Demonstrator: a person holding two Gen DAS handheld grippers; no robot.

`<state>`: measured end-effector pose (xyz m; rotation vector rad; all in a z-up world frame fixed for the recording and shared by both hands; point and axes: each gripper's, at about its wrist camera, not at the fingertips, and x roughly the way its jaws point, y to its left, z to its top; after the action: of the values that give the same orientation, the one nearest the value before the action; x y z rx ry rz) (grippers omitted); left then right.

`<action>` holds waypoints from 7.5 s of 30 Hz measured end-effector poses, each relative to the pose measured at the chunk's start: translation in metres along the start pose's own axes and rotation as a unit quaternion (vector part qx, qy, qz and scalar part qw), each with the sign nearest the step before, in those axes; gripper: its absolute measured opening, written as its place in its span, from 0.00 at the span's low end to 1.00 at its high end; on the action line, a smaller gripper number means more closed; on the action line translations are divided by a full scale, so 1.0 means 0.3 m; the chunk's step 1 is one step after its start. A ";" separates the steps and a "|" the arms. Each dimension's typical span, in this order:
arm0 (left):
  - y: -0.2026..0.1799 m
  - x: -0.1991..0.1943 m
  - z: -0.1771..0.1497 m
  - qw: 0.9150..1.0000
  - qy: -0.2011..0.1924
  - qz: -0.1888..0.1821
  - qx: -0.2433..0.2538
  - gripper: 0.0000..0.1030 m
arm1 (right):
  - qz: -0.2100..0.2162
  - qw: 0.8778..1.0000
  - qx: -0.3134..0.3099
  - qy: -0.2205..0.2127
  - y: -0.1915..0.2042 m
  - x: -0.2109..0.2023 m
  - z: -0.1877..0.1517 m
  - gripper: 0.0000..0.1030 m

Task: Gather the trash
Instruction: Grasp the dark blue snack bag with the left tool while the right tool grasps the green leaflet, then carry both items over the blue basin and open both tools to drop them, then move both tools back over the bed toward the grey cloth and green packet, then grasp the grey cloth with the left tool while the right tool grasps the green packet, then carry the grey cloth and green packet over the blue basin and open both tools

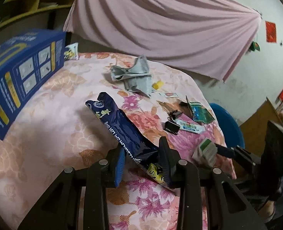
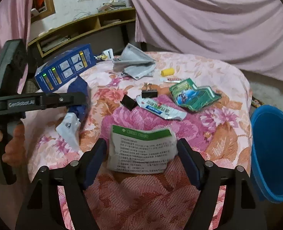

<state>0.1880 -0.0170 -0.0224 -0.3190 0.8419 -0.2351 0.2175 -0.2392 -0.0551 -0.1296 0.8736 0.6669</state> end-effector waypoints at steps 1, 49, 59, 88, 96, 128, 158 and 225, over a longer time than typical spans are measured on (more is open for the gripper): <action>-0.008 -0.004 -0.003 1.000 -0.002 -0.001 0.007 0.27 | -0.001 1.000 0.005 0.005 -0.006 0.006 0.000 0.73; -0.795 0.368 0.205 0.957 -0.081 -0.145 0.238 0.21 | -0.280 0.865 0.253 -0.332 -0.574 -0.476 -0.160 0.66; -0.862 0.480 0.239 0.961 -0.015 -0.149 0.234 0.22 | -0.279 0.866 0.306 -0.280 -0.674 -0.446 -0.207 0.67; -0.797 0.459 0.229 0.975 -0.028 -0.092 0.199 0.48 | -0.250 0.864 0.352 -0.257 -0.729 -0.420 -0.224 0.73; -0.663 0.279 0.217 0.979 -0.103 -0.044 0.170 0.81 | -0.274 0.871 0.283 -0.295 -0.620 -0.446 -0.145 0.83; -0.192 -0.094 0.144 0.952 -0.273 0.088 0.106 0.97 | -0.246 0.878 0.100 -0.399 -0.154 -0.414 0.084 1.00; 0.054 0.241 0.261 0.982 -0.090 0.080 0.146 0.90 | -0.248 0.955 0.120 -0.108 -0.130 0.015 0.232 1.00; -0.321 0.051 0.244 0.958 -0.187 -0.008 0.218 0.00 | -0.123 0.954 0.128 -0.241 -0.222 -0.174 0.164 0.11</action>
<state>0.2461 -0.0978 0.0478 0.0474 0.3957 -0.3551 0.2658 -0.2993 0.0050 0.1530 0.4538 0.3224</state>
